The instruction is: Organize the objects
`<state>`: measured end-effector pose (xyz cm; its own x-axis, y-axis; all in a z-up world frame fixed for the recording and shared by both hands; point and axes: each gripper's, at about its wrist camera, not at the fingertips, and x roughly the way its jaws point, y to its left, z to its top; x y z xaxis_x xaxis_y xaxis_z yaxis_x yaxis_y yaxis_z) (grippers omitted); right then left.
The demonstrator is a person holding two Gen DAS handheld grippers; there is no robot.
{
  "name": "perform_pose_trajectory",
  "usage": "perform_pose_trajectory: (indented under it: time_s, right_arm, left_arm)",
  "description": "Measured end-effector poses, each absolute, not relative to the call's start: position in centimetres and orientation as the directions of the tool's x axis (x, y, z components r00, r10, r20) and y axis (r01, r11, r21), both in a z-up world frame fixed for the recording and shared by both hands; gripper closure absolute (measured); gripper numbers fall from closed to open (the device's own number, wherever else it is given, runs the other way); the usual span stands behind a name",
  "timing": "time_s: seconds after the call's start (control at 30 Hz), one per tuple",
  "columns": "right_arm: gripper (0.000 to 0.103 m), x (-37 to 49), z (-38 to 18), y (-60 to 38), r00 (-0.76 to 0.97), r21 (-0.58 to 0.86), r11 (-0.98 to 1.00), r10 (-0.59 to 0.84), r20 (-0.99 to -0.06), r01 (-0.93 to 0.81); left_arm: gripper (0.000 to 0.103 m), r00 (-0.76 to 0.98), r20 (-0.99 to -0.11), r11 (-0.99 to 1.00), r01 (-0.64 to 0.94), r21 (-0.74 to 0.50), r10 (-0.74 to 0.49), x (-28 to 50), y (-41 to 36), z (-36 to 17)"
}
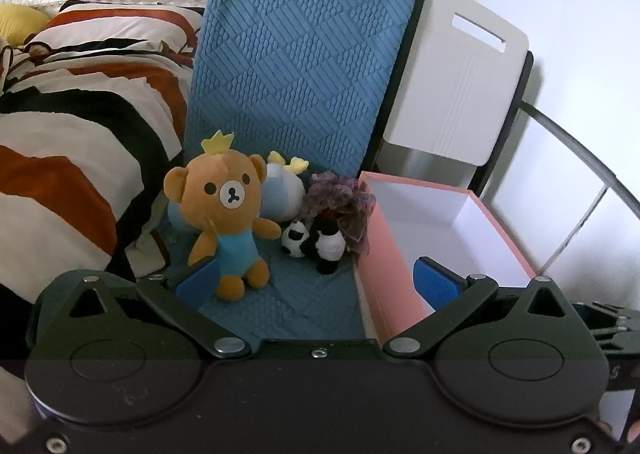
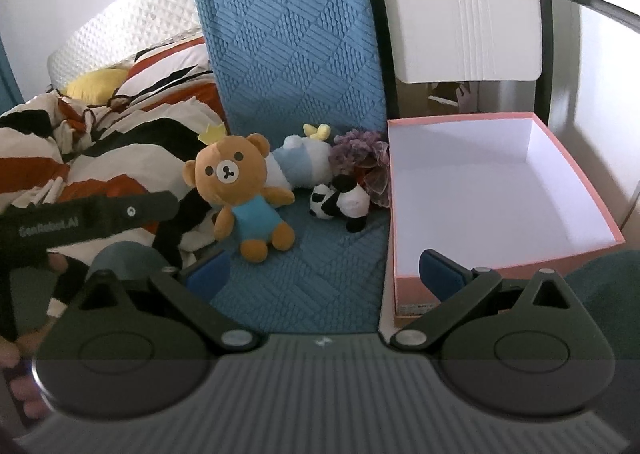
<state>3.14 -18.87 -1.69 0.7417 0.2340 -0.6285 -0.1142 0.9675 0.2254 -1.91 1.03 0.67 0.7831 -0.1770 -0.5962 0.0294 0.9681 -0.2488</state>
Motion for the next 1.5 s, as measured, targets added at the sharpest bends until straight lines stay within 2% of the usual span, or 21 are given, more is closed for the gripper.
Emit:
perform_pose_trajectory:
  time_s: [0.47, 0.63, 1.5]
  right_arm:
    - [0.000, 3.7, -2.2, -18.6, 0.688, 0.318, 0.941, 0.309, -0.657, -0.119]
    - [0.000, 3.7, -2.1, -18.0, 0.699, 0.270, 0.954, 0.283, -0.656, -0.133]
    - [0.000, 5.5, -3.3, -17.7, 0.716, 0.300, 0.929, 0.361, -0.597, -0.218]
  left_arm:
    - [0.000, 0.782, -0.594, 0.966, 0.041, -0.254, -0.189, -2.9, 1.4, 1.0]
    - [0.000, 0.788, -0.589, 0.967, 0.034, -0.252, -0.181, -2.8, 1.6, 1.1]
    - [0.000, 0.801, -0.582, 0.968, -0.014, -0.250, -0.139, -1.8, 2.3, 0.6]
